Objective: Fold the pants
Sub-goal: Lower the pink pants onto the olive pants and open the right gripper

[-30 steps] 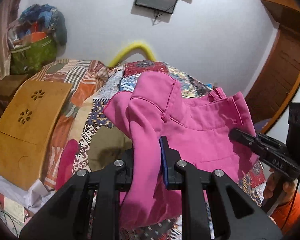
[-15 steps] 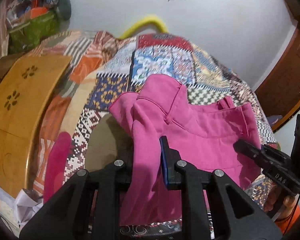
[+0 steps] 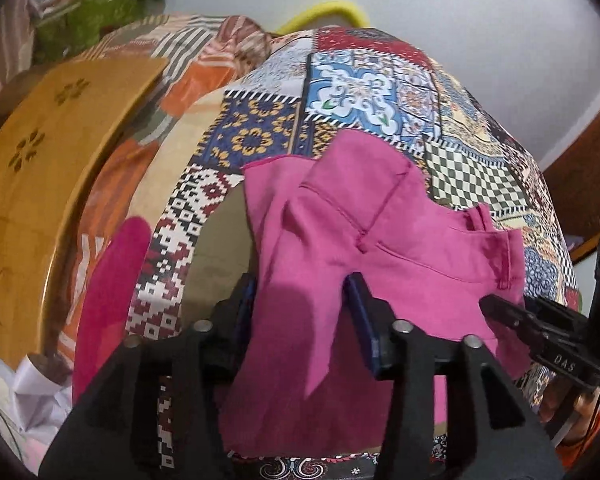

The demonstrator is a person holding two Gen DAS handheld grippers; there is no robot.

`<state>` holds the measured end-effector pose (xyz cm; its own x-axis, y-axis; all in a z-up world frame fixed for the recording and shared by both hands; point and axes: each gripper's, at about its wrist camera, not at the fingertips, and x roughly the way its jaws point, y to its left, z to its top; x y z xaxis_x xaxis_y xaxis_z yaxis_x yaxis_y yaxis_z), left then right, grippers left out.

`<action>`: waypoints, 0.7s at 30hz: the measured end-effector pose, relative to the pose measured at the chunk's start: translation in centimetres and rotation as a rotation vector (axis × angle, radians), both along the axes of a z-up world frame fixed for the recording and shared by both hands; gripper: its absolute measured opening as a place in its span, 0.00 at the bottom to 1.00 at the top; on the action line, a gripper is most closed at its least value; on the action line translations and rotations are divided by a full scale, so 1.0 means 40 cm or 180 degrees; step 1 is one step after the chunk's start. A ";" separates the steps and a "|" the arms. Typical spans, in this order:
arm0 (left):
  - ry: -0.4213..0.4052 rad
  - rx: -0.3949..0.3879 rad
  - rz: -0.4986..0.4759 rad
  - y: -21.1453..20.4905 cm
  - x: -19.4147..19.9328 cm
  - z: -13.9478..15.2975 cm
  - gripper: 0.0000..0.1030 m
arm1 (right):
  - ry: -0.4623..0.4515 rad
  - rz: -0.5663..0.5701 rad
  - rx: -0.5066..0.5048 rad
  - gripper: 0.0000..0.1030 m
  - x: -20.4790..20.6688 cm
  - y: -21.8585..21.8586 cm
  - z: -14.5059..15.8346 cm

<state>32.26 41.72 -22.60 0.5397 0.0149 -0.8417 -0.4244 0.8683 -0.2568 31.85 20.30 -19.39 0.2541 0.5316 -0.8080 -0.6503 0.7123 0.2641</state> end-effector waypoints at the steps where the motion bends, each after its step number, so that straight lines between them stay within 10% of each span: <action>1: 0.0005 -0.0004 0.0015 0.004 -0.001 0.000 0.54 | -0.0010 0.0004 -0.0003 0.31 -0.003 -0.002 0.004; 10: -0.0201 0.0166 0.0022 -0.022 -0.069 0.109 0.57 | -0.0281 -0.0025 0.0047 0.40 -0.035 -0.059 0.110; 21: -0.0921 0.0575 -0.0008 -0.169 -0.273 0.437 0.57 | -0.1123 -0.0048 0.0602 0.40 -0.223 -0.211 0.416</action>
<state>21.32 34.95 -5.10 0.7560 0.1481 -0.6376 -0.3541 0.9117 -0.2082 22.92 11.88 -2.74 0.5074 0.6568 -0.5578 -0.7145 0.6826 0.1537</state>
